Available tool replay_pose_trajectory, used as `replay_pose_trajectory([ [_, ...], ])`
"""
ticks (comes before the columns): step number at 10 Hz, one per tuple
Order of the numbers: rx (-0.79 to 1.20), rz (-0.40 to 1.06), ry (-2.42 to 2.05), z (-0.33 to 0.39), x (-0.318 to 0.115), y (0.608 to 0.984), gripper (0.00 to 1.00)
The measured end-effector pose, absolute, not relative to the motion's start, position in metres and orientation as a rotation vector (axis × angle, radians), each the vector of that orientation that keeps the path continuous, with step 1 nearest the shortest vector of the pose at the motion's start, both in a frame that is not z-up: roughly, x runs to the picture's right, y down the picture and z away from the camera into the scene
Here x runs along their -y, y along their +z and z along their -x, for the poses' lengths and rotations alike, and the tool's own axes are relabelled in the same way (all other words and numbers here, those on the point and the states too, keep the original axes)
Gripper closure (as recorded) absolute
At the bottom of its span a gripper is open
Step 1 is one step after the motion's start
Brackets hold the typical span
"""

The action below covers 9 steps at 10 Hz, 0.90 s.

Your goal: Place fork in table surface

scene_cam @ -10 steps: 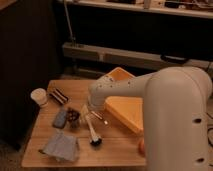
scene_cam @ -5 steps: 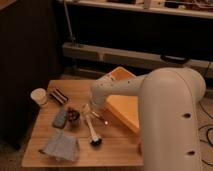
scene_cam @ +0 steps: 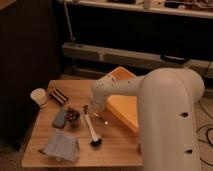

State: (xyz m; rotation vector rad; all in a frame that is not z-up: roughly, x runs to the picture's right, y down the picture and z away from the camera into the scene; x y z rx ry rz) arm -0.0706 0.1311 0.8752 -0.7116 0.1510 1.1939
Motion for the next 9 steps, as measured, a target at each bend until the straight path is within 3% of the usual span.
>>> replay_pose_trajectory([
  [9,-0.131,0.686,1.056,0.0809,-0.1295,0.8794,0.50],
])
